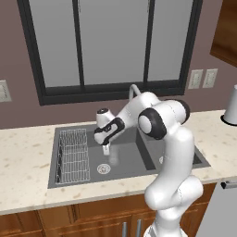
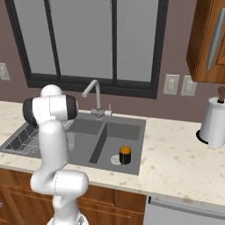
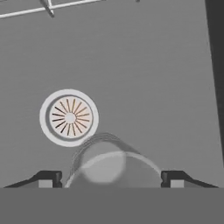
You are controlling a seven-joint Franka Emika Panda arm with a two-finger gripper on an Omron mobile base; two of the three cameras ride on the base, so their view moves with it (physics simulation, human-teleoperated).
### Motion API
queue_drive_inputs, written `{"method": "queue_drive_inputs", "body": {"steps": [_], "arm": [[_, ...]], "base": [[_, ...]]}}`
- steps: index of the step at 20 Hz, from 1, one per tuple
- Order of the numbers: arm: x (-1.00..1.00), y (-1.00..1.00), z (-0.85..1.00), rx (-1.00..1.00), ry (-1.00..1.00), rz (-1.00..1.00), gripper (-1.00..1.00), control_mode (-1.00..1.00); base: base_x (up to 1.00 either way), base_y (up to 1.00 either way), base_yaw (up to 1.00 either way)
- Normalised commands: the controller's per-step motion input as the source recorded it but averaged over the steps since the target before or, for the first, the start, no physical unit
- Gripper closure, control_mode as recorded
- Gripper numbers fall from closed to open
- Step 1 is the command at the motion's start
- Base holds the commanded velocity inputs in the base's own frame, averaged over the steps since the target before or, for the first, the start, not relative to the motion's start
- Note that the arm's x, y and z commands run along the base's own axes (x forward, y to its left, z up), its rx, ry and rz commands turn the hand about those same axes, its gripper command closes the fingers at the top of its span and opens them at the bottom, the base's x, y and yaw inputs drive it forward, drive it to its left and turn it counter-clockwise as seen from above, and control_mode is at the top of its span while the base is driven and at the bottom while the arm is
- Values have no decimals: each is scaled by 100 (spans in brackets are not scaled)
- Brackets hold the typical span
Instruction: Move any existing items from the left basin to the right basin for drying. Then move the glass cup from the counter to the left basin of the sink for washing.
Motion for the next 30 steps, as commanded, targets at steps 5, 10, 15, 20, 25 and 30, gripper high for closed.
{"method": "queue_drive_inputs", "body": {"steps": [5,10,15,20,25,30], "arm": [[-27,0,85,0,-6,0,-100,-100],[-30,0,98,0,-1,-1,-100,-100],[-38,0,100,0,0,-3,-100,-100],[-43,-5,100,0,0,-4,-100,-100],[-43,-27,68,0,-8,0,-100,-100],[-46,-48,43,0,-18,0,-100,-100]], "base": [[0,0,0],[0,0,0],[0,0,0],[0,0,0],[0,0,0],[0,0,0]]}}
